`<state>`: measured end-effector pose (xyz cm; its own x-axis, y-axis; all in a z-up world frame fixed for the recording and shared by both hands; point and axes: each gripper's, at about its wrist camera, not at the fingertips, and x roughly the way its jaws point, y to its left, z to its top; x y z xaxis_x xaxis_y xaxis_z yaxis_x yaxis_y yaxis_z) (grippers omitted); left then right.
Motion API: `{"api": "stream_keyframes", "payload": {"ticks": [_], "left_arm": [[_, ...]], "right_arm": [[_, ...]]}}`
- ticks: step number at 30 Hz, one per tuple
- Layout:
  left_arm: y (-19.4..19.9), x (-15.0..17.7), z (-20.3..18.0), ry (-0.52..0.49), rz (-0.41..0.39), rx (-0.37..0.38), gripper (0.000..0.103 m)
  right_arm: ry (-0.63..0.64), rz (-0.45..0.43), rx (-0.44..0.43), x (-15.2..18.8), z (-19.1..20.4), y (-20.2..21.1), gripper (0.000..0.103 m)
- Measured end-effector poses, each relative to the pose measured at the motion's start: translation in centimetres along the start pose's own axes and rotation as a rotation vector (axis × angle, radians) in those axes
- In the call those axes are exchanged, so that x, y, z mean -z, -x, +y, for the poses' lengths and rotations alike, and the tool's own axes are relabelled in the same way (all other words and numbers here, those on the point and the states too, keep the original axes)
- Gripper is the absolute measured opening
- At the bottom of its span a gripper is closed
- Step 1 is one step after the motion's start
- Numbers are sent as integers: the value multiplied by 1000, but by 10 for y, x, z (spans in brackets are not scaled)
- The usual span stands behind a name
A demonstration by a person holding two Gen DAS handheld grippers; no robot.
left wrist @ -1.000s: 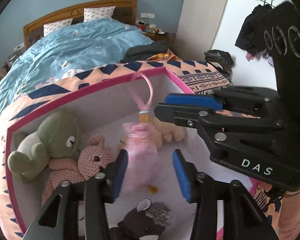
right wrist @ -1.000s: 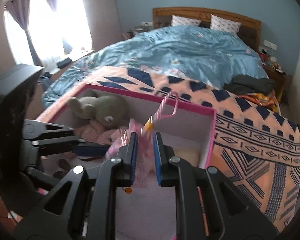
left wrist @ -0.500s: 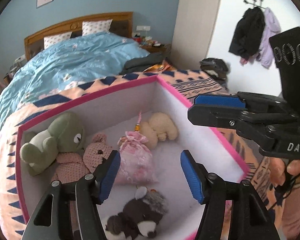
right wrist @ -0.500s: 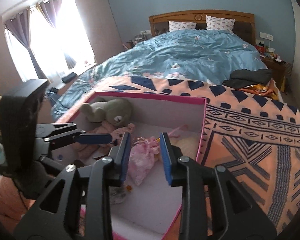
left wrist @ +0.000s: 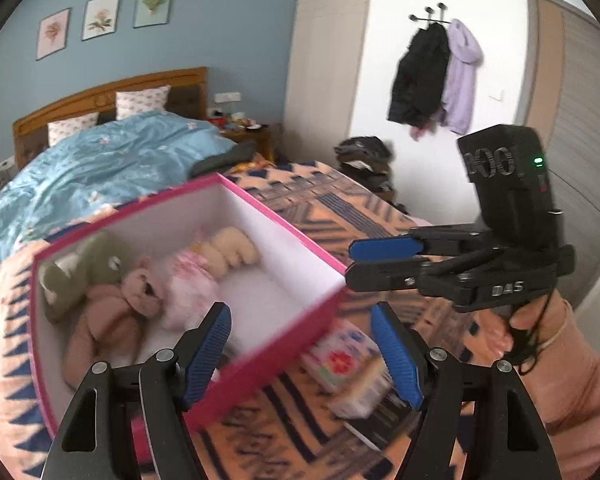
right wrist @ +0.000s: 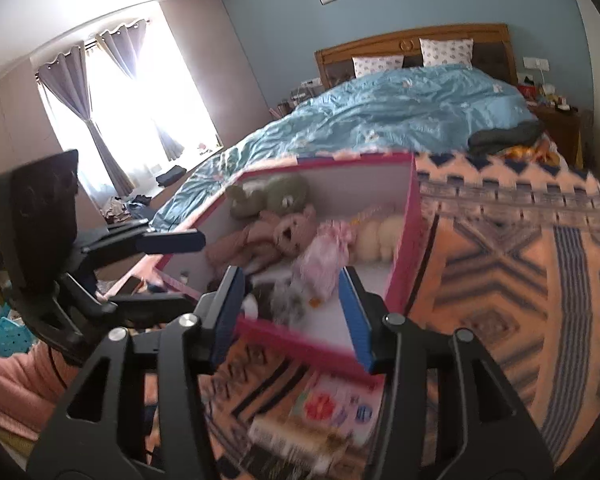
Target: Organize objects
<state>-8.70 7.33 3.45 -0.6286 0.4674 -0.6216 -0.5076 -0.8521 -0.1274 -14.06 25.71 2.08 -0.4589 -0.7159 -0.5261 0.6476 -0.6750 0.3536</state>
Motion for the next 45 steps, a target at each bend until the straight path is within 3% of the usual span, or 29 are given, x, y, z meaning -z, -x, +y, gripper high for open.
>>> {"api": "stream_keyframes", "payload": {"ticks": [5, 11, 15, 20, 27, 36, 41, 45], "left_arm": [[-15, 31, -18, 41, 64, 91, 74], [-46, 64, -25, 103, 183, 132, 74], [-55, 72, -24, 128, 211, 136, 73], [-60, 78, -25, 160, 216, 147, 72], [-68, 80, -28, 190, 229, 215, 57], [-59, 74, -33, 179, 192, 238, 57], [-50, 62, -32, 163, 136, 221, 57], [-52, 51, -32, 120, 105, 138, 57]], "right_arm": [[-52, 40, 41, 39, -9, 9, 51], [-145, 86, 53, 76, -23, 9, 52], [-196, 115, 51, 93, -30, 3, 52], [-223, 111, 28, 101, -31, 3, 52], [-226, 123, 0, 105, -26, -3, 52], [-201, 104, -2, 105, -14, 6, 52], [-166, 49, -3, 93, -5, 17, 52], [-107, 4, 28, 79, -2, 16, 52]]}}
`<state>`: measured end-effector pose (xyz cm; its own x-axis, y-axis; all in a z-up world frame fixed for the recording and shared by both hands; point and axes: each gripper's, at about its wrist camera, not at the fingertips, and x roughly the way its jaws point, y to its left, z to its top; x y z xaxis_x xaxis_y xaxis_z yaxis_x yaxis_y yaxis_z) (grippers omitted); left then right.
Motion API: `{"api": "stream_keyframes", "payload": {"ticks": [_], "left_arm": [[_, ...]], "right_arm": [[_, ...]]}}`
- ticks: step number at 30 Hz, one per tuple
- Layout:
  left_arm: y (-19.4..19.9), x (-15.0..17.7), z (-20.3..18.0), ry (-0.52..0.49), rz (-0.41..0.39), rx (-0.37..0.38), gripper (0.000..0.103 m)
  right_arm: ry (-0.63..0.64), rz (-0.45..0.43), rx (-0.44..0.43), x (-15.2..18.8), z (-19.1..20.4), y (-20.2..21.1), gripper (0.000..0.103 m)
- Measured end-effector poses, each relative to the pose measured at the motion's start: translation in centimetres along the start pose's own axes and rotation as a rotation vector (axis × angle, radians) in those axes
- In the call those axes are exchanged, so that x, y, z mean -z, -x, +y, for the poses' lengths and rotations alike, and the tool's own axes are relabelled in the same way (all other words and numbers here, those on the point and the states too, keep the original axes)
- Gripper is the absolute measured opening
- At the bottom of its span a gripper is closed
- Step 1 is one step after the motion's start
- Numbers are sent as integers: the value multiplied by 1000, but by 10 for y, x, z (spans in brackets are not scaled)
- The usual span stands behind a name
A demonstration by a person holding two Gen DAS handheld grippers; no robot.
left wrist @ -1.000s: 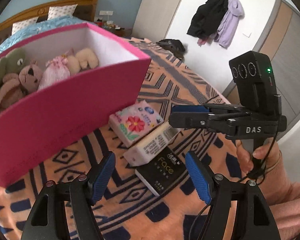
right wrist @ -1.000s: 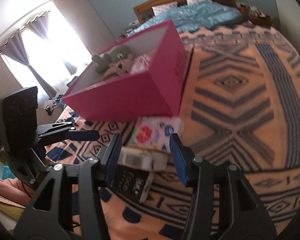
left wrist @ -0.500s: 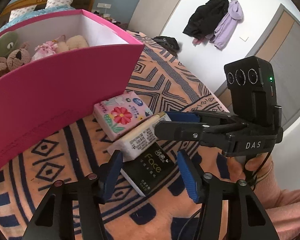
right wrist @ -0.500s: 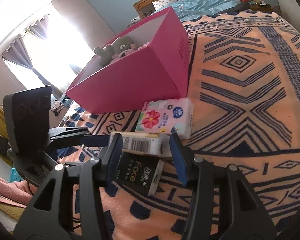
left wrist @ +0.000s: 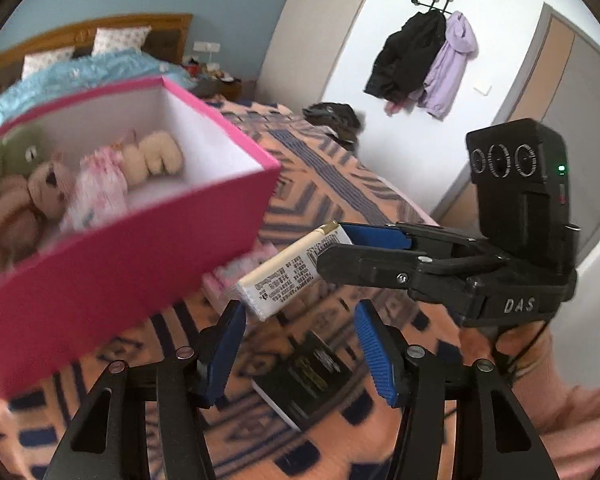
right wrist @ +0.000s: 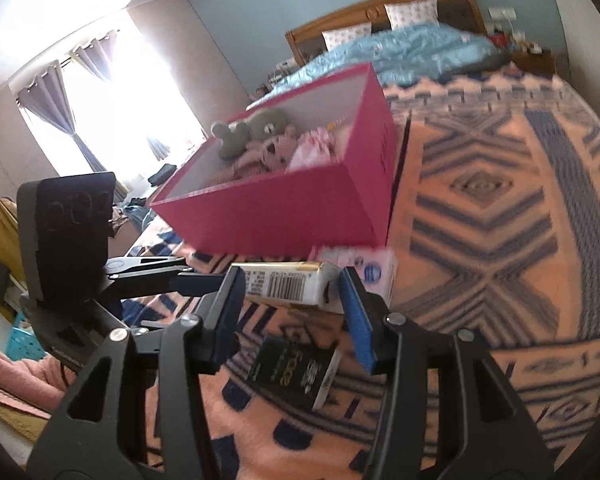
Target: Organize objects
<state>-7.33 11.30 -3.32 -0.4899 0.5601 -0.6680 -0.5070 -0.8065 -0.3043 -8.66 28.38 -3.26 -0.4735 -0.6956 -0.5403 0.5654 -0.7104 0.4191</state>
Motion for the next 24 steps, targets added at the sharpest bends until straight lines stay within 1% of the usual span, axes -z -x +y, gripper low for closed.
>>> {"api": "stream_keyframes", "payload": {"ticks": [2, 4, 6, 7, 9, 11, 13, 17, 19, 24], "left_arm": [[-5, -5, -3, -32, -22, -47, 57], [-11, -4, -2, -52, -15, -73, 57], [-16, 0, 5, -34, 13, -50, 57], [-19, 5, 10, -15, 33, -24, 57], [-20, 9, 14, 5, 47, 2, 57], [-21, 12, 19, 32, 58, 44, 57], [-20, 13, 21, 50, 60, 67, 57], [-22, 13, 26, 70, 64, 44, 57], [-26, 15, 28, 75, 78, 37, 52], [-26, 19, 26, 73, 93, 37, 52]], "right_arm": [[19, -13, 15, -6, -2, -4, 52], [26, -25, 12, -8, -6, -9, 52], [27, -14, 15, -6, -9, -13, 52], [32, -1, 24, -3, -10, -15, 51], [37, 24, 33, 5, -13, -17, 51], [48, 51, 58, 13, -14, -20, 51], [46, 62, 72, 20, -16, -19, 51], [24, 67, 66, 22, -20, -20, 51], [8, 67, 60, 23, -23, -20, 51], [-23, 79, 59, 25, -29, -21, 51]]}}
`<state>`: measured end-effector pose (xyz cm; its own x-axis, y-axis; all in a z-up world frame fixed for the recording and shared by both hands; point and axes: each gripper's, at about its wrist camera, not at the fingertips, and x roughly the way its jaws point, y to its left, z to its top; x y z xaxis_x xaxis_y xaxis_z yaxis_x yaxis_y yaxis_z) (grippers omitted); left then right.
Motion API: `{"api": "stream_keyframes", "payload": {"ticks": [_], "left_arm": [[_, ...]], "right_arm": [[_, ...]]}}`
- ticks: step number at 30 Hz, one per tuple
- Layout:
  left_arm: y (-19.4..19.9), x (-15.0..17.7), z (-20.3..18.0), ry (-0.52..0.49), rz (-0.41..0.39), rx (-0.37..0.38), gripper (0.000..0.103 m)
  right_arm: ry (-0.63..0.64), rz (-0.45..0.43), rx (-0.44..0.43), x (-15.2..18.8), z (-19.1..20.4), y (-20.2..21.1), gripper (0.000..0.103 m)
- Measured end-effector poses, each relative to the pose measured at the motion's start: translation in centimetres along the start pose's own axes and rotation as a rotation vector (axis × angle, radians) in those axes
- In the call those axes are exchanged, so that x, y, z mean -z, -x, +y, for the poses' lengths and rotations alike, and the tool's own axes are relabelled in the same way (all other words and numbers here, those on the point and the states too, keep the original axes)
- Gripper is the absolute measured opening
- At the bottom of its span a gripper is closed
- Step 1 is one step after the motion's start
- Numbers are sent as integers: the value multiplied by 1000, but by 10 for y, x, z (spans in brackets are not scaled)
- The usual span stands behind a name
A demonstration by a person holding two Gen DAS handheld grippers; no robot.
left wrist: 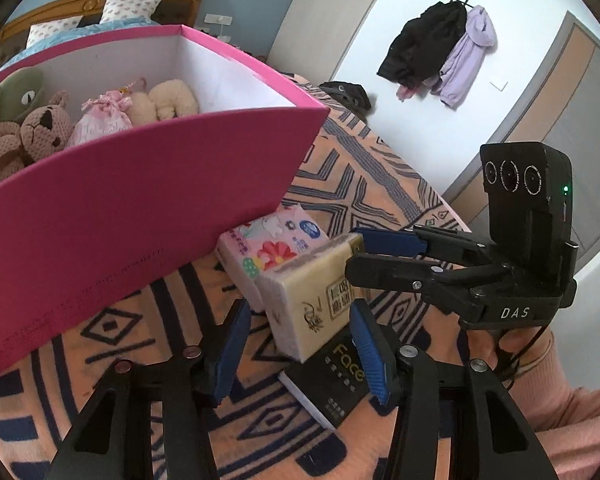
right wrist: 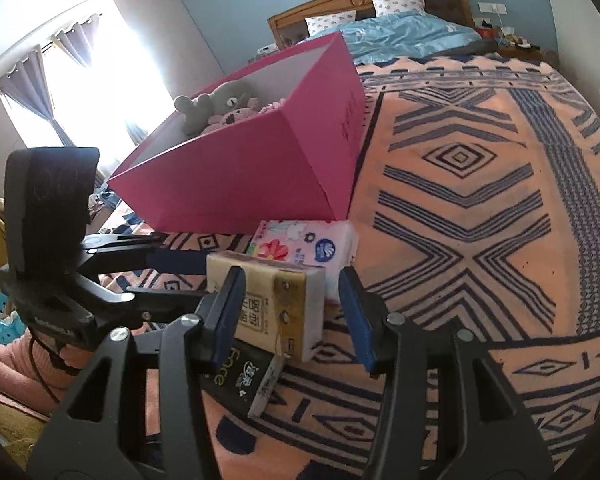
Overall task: Organize objects
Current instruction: 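Lift and carry the held items over the pink box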
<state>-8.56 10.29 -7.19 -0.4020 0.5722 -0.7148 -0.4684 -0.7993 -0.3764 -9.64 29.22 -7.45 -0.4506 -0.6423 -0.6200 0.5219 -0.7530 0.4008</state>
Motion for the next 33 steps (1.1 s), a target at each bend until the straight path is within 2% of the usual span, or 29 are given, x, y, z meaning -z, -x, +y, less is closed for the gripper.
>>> {"api": "stream_keyframes", "payload": {"ticks": [2, 3, 4, 6, 8, 12, 23, 33], "left_arm": [[-2, 2, -1, -1, 7, -5, 52], [-3, 2, -2, -4, 11, -9, 48], [-5, 3, -4, -11, 16, -10, 40], [-8, 4, -6, -14, 29, -14, 34], [-9, 5, -8, -15, 30, -26, 34], [-7, 5, -7, 5, 28, -15, 34], [27, -4, -24, -56, -43, -25, 34], [60, -16, -17, -59, -109, -37, 34]], "right_arm": [[2, 5, -6, 3, 1, 1, 51], [1, 7, -10, 5, 1, 1, 51], [-2, 9, -13, 6, 1, 1, 51], [-8, 20, -19, 9, 1, -2, 51], [-16, 28, -23, 11, 1, -5, 43], [-35, 25, -24, 12, 0, -4, 39], [35, -18, -8, -7, 28, 21, 39], [94, -52, -25, -35, 49, 27, 39]]}}
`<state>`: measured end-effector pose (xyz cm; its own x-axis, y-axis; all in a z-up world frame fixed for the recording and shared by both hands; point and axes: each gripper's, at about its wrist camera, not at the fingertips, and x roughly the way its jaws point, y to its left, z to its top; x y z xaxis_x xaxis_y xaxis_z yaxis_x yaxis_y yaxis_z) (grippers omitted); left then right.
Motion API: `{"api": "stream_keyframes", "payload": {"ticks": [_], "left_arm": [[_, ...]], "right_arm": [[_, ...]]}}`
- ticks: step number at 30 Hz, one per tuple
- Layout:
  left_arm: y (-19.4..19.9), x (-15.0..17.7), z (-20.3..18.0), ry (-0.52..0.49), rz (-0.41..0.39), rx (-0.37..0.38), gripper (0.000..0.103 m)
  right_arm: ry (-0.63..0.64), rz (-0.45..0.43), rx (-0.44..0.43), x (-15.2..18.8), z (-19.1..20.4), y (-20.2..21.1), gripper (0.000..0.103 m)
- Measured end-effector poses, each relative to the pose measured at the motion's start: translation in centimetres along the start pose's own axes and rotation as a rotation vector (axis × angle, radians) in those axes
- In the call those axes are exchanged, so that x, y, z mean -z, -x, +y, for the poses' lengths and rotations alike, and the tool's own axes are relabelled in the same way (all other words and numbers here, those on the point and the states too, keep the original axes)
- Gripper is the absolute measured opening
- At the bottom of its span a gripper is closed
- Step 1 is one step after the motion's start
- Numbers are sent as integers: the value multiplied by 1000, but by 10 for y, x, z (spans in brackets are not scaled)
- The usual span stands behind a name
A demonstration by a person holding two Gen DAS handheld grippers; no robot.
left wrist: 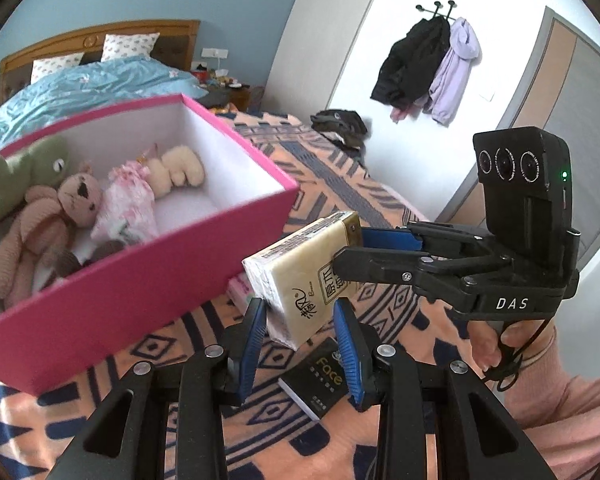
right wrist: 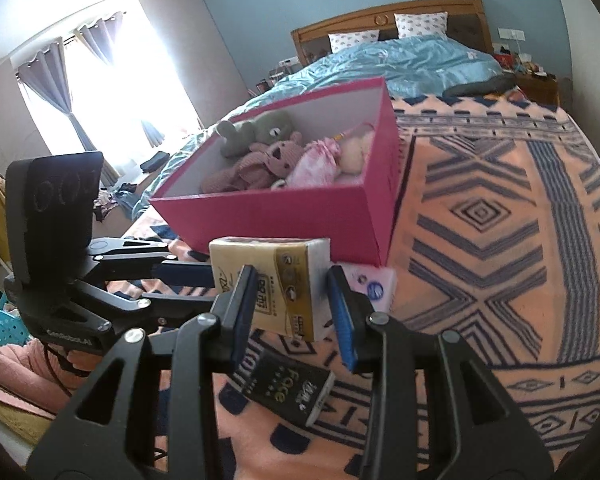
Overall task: Organize objects
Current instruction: 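Lift and carry the held items over the pink box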
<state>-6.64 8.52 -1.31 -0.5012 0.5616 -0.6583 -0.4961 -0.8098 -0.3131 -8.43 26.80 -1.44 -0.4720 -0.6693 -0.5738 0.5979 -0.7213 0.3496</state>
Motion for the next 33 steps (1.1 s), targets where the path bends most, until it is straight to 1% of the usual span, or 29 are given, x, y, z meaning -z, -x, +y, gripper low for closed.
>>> {"api": "stream_keyframes", "payload": {"ticks": [4, 10, 17, 24, 33], "left_arm": [[10, -12, 2, -6, -27, -15, 34], [20, -32, 7, -16, -47, -45, 34], [23, -55, 20, -7, -66, -58, 34], [15, -70, 35, 15, -58, -79, 34], [-4, -75, 50, 34, -10, -90, 34]], "right_arm": [[22, -12, -12, -14, 6, 0, 39], [53, -32, -26, -38, 12, -2, 39], [72, -56, -33, -65, 12, -7, 39], [61, -43, -30, -85, 5, -22, 39], [35, 5, -18, -91, -9, -42, 39]]}}
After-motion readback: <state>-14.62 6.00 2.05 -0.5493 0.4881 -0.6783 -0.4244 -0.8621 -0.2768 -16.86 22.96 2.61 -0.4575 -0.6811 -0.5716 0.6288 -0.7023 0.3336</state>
